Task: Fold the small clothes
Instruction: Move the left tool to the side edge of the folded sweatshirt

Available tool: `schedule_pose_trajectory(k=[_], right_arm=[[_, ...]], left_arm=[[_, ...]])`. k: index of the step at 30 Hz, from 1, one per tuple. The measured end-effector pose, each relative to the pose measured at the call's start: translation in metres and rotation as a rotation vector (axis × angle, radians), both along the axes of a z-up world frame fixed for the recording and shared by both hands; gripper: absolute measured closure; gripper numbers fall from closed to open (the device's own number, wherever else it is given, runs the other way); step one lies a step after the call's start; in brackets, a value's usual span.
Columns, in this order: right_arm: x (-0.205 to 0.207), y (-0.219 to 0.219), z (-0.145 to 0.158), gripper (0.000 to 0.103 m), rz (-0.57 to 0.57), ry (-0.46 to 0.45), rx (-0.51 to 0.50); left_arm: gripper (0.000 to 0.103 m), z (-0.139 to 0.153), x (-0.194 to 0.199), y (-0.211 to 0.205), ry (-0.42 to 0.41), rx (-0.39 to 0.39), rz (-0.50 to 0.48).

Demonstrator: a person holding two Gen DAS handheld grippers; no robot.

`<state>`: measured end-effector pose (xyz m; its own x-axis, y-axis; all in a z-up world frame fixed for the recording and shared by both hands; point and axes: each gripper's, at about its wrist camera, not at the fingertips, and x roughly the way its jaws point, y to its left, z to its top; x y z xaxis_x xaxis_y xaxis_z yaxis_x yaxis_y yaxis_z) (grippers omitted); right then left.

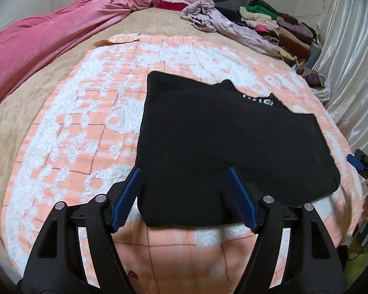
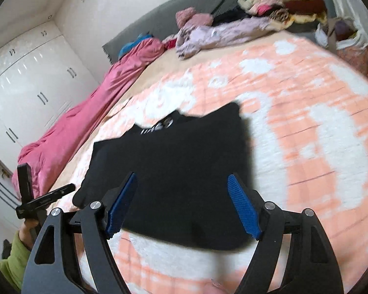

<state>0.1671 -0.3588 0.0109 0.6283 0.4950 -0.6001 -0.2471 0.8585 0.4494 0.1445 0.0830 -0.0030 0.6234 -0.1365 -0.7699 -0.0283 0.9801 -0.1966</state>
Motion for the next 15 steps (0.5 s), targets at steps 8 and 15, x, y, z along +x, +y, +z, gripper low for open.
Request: schedule_pose_trajectory(k=[8, 15], right_arm=[[-0.046, -0.069, 0.045, 0.028, -0.081, -0.088, -0.067], [-0.096, -0.108, 0.095, 0.028, -0.151, -0.158, -0.133]], left_arm=[[0.033, 0.014, -0.012, 0.005, -0.034, -0.022, 0.004], [0.032, 0.021, -0.022, 0.007, -0.042, -0.014, -0.022]])
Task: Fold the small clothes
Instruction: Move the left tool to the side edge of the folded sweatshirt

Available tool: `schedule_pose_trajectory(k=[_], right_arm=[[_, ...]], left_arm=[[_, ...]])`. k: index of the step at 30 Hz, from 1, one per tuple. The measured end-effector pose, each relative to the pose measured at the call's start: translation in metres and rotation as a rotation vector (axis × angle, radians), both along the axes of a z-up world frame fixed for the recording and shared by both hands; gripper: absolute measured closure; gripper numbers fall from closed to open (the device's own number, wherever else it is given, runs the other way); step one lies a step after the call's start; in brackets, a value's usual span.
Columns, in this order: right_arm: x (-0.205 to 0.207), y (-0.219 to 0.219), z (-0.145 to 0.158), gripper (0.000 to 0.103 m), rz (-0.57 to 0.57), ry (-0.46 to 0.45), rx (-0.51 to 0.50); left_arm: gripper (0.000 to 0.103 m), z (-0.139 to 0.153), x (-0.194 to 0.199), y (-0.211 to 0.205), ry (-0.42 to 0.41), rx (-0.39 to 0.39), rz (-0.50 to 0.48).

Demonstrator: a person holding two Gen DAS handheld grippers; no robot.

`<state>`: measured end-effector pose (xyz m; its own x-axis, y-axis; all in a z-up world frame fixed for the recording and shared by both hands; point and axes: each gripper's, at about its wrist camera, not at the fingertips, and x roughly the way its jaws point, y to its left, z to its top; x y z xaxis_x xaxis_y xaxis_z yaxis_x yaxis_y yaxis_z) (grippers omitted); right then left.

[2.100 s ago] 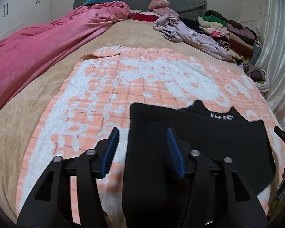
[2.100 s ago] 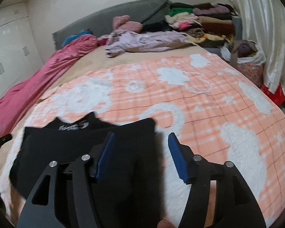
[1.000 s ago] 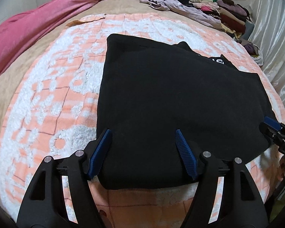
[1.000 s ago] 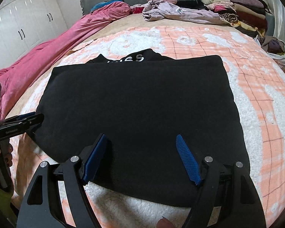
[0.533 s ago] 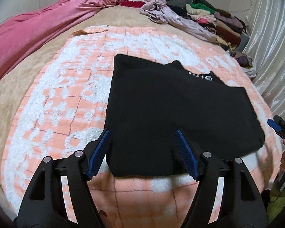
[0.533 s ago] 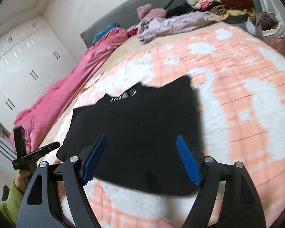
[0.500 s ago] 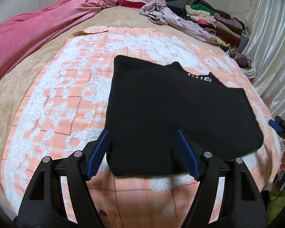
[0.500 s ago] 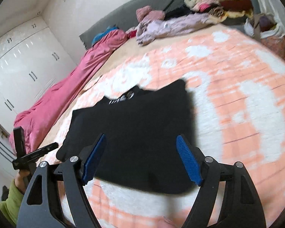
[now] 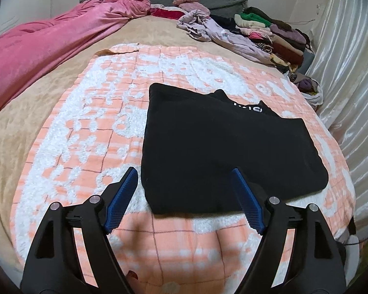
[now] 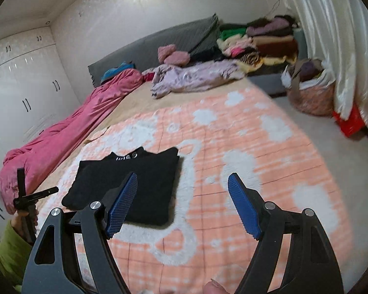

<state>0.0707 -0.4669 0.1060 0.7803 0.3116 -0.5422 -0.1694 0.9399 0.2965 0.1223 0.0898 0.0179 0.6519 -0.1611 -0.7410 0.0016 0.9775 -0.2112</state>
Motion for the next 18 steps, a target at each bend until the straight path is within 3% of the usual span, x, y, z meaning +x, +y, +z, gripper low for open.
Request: schedule_pose_trajectory(k=[4, 8, 11, 18], right_arm=[[-0.029, -0.001, 0.033, 0.028, -0.011, -0.023, -0.002], [-0.044, 0.026, 0.051, 0.028, 0.039, -0.017, 0.037], [-0.042, 0.061, 0.040, 0.011, 0.109, 0.014, 0.101], [0.006, 0.196, -0.021, 0.011, 0.263, 0.036, 0.025]], left_arm=[[0.032, 0.000, -0.010, 0.005, 0.009, 0.008, -0.022], [0.032, -0.004, -0.022, 0.013, 0.024, -0.004, -0.046], [0.032, -0.013, -0.031, 0.017, 0.043, 0.015, -0.073], [0.034, -0.036, -0.026, 0.036, 0.068, -0.005, -0.075]])
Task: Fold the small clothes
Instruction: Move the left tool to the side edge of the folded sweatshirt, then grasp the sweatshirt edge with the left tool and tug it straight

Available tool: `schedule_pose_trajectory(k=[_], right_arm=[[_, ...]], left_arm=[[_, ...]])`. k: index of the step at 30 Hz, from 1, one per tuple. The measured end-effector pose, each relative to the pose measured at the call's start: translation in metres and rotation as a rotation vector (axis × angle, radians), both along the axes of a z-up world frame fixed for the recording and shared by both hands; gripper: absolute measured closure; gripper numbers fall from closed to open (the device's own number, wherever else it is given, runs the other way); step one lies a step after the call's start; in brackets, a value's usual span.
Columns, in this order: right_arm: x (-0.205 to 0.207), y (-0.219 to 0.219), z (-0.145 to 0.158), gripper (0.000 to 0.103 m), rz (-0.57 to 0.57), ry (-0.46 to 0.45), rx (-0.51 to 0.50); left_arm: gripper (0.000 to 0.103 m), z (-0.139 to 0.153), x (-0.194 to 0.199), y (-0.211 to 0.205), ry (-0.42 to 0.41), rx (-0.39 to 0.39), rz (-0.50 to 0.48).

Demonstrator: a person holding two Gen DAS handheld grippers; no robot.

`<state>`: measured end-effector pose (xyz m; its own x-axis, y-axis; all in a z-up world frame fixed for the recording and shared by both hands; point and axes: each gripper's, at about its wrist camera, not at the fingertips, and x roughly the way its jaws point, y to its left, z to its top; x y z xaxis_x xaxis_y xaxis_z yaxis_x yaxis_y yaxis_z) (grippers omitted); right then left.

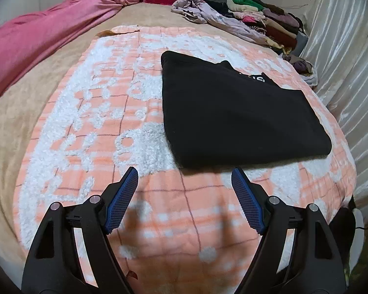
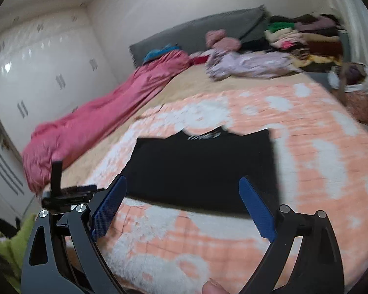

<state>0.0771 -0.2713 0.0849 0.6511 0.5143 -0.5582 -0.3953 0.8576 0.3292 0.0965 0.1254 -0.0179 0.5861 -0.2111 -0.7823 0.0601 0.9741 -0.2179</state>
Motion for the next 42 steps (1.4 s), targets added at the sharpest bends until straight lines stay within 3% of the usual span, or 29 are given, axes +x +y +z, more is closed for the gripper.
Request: schedule_pose_trajectory(k=[2, 6, 11, 12, 16, 23, 26, 29, 34, 36, 38, 42], right_arm=[[0.020, 0.040, -0.021, 0.011, 0.051, 0.038, -0.009], [0.051, 0.099, -0.048, 0.012, 0.118, 0.088, -0.060], [0.074, 0.135, -0.074, 0.012, 0.121, 0.103, -0.145], [0.077, 0.138, -0.082, 0.012, 0.115, 0.102, -0.165], [0.086, 0.140, -0.111, 0.012, 0.096, 0.140, -0.197], [0.087, 0.132, -0.129, 0.012, 0.087, 0.169, -0.167], [0.087, 0.131, -0.128, 0.012, 0.086, 0.175, -0.159], [0.088, 0.128, -0.127, 0.012, 0.082, 0.182, -0.148], [0.087, 0.127, -0.127, 0.012, 0.076, 0.185, -0.146], [0.086, 0.127, -0.129, 0.012, 0.075, 0.186, -0.148], [0.085, 0.127, -0.130, 0.012, 0.074, 0.184, -0.155], [0.083, 0.126, -0.129, 0.012, 0.073, 0.186, -0.149]], left_arm=[[0.040, -0.004, 0.006, 0.002, 0.008, -0.021, -0.004], [0.062, -0.017, 0.022, 0.005, 0.021, -0.065, -0.013], [0.065, -0.028, 0.037, 0.005, 0.034, -0.145, -0.027], [0.070, -0.028, 0.038, 0.004, 0.032, -0.157, -0.032], [0.076, -0.022, 0.037, -0.003, -0.012, -0.147, -0.094], [0.072, -0.027, 0.052, -0.002, -0.013, -0.184, -0.114], [0.088, -0.020, 0.050, -0.006, -0.043, -0.197, -0.162], [0.094, -0.014, 0.042, -0.007, -0.055, -0.179, -0.215], [0.095, -0.009, 0.033, 0.007, -0.027, -0.204, -0.242], [0.093, -0.018, 0.037, 0.010, 0.020, -0.161, -0.226], [0.092, -0.031, 0.042, 0.014, 0.088, -0.188, -0.200], [0.088, -0.031, 0.038, 0.015, 0.097, -0.173, -0.189]])
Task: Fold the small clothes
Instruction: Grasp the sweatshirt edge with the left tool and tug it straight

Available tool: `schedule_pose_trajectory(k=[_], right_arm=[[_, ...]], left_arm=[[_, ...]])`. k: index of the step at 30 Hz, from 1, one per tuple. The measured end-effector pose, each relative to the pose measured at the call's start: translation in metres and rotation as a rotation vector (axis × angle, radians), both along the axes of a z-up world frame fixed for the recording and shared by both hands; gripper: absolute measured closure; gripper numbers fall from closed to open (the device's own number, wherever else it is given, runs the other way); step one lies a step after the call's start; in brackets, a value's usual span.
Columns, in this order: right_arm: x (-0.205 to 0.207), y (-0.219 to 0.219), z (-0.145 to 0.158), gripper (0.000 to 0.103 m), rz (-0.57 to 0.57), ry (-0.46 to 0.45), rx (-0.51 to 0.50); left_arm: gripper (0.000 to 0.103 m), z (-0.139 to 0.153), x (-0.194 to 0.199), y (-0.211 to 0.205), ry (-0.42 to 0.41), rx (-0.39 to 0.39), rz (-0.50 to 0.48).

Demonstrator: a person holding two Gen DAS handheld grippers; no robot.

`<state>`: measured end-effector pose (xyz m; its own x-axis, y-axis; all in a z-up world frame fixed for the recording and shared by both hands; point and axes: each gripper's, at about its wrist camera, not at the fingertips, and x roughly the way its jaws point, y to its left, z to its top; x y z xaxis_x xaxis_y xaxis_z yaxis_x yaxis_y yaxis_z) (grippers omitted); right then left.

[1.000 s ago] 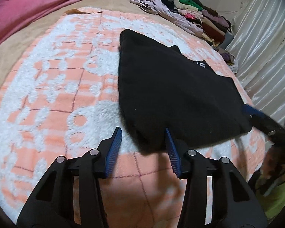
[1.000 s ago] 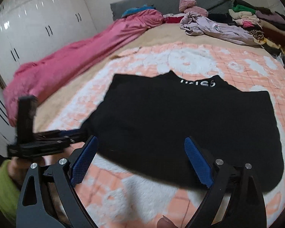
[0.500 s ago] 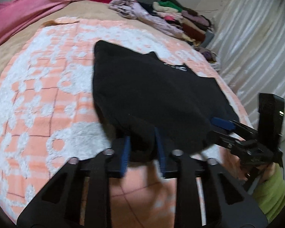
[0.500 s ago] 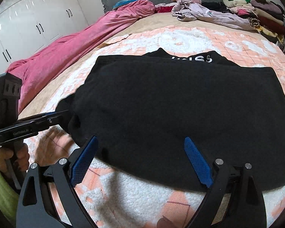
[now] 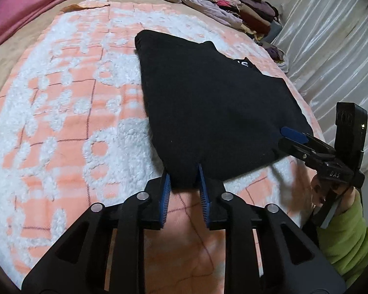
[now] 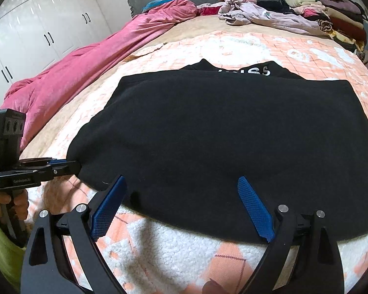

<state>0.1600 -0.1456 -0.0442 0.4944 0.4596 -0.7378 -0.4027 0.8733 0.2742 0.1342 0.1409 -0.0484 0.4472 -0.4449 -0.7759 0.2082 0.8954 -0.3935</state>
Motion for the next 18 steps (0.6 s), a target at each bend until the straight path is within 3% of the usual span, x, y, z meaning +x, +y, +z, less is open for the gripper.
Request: schedule_pose_trajectory(k=[3, 7, 11, 15, 18], right_arm=[[-0.001, -0.005, 0.003, 0.012, -0.006, 0.003, 0.018], [-0.005, -0.015, 0.010, 0.012, -0.032, -0.019, 0.015], [-0.010, -0.027, 0.017, 0.012, -0.075, -0.064, -0.008], [-0.012, -0.039, 0.022, 0.012, -0.114, -0.084, -0.010], [-0.012, -0.044, 0.024, 0.012, -0.128, -0.090, -0.008]], left_arm=[[0.088, 0.004, -0.008, 0.003, -0.004, 0.019, 0.011], [0.089, 0.016, -0.020, 0.014, -0.021, 0.106, 0.081], [0.089, 0.043, -0.029, 0.019, -0.096, 0.088, 0.133], [0.089, 0.060, -0.020, -0.010, -0.150, 0.121, 0.119], [0.079, 0.059, -0.006, -0.040, -0.148, 0.112, 0.086]])
